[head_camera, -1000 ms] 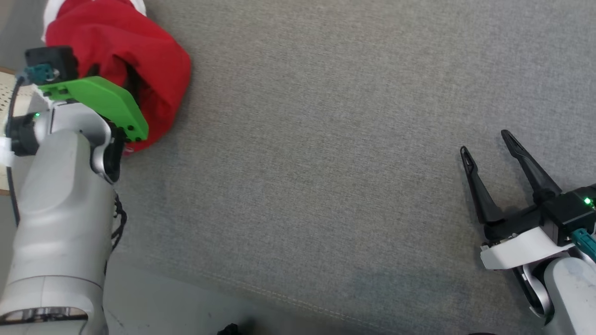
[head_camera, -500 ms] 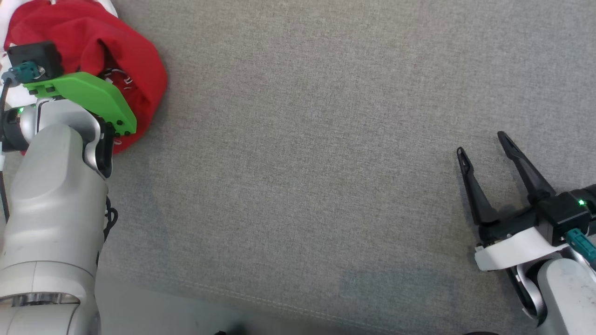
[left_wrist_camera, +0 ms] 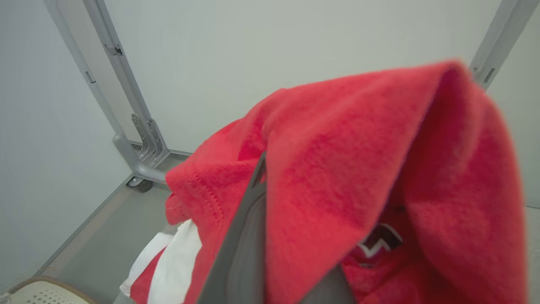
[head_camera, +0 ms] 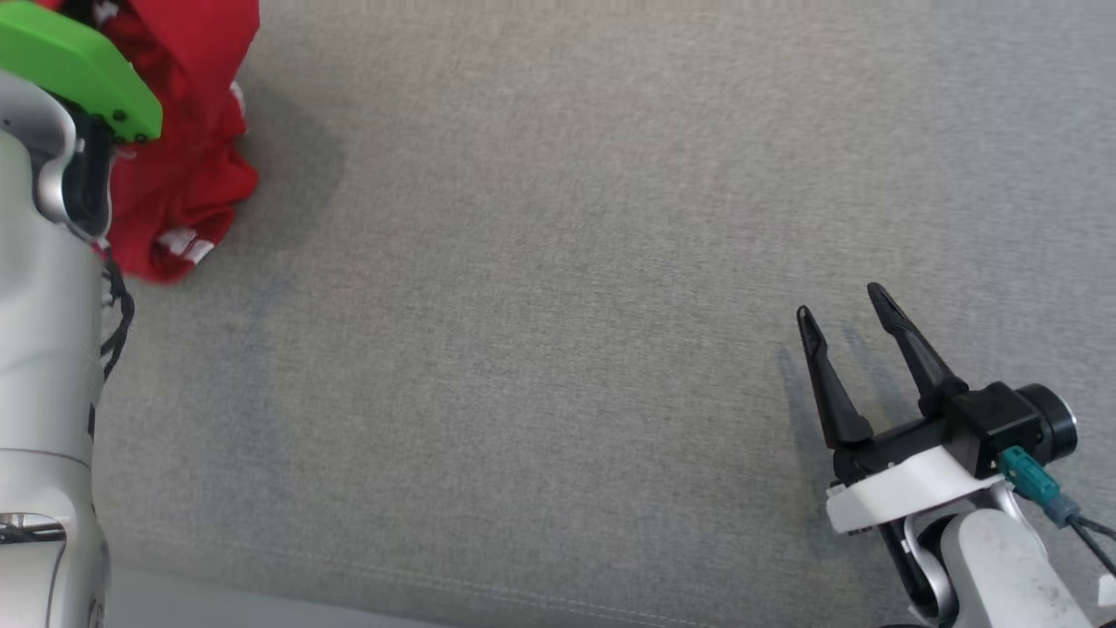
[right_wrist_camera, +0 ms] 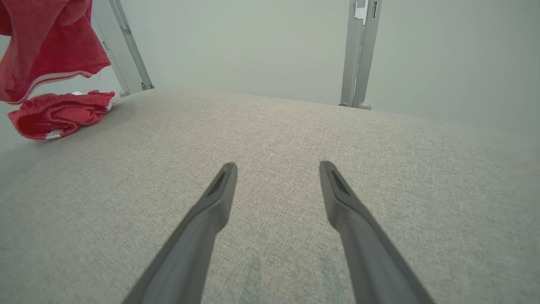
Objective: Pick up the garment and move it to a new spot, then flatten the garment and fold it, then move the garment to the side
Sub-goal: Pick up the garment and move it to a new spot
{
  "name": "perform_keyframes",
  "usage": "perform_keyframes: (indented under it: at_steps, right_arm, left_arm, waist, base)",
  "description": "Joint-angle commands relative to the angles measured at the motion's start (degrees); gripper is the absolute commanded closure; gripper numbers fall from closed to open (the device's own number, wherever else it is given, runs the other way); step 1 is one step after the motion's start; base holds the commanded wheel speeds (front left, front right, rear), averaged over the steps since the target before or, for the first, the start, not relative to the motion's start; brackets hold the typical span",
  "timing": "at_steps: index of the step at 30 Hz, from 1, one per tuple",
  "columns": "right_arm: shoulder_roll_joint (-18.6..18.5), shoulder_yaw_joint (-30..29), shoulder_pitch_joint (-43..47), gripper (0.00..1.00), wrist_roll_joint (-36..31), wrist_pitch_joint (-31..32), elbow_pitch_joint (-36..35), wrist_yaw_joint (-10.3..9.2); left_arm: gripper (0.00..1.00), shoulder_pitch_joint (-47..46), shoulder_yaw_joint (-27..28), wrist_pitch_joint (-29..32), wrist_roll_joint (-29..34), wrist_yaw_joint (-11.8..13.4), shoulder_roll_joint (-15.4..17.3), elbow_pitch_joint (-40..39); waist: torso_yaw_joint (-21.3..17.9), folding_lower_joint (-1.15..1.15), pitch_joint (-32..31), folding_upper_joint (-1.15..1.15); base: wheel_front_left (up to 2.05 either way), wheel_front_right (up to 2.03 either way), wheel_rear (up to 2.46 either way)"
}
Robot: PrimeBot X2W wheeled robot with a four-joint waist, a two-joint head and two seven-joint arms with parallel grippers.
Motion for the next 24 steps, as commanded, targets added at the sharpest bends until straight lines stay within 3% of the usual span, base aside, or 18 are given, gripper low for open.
perform_keyframes:
  at_steps: [1, 10, 18, 24]
  right_arm:
    - [0.6, -0.3, 1.2, 0.00, 0.4, 0.0, 0.3, -0.02]
    - [3.4, -0.8, 2.6, 0.00, 0.7, 0.0, 0.5, -0.02]
    - [4.5, -1.1, 3.0, 0.00, 0.8, 0.0, 0.2, -0.02]
    - [4.9, -2.0, 4.0, 0.00, 0.7, 0.0, -0.6, -0.02]
  left_arm:
    - [1.00, -0.6, -1.1, 1.4, -0.9, -0.1, 0.3, -2.6]
    - [1.00, 4.5, -6.6, 10.4, -6.1, -0.1, 0.9, -21.5]
    - [1.00, 16.5, -11.8, 15.7, -8.6, 1.4, -4.1, -37.9]
    - [1.00, 25.7, -18.7, 13.9, -4.0, 3.2, -6.9, -40.3]
  waist:
    - [-3.8, 0.00, -3.6, 0.00]
    - [-10.4, 0.00, -6.7, 0.00]
    - [-19.6, 0.00, -8.7, 0.00]
    - [-25.9, 0.00, -8.6, 0.00]
  base:
    - [0.00, 0.00, 0.00]
    - [0.00, 0.00, 0.00]
    - [0.00, 0.00, 0.00]
    - [0.00, 0.00, 0.00]
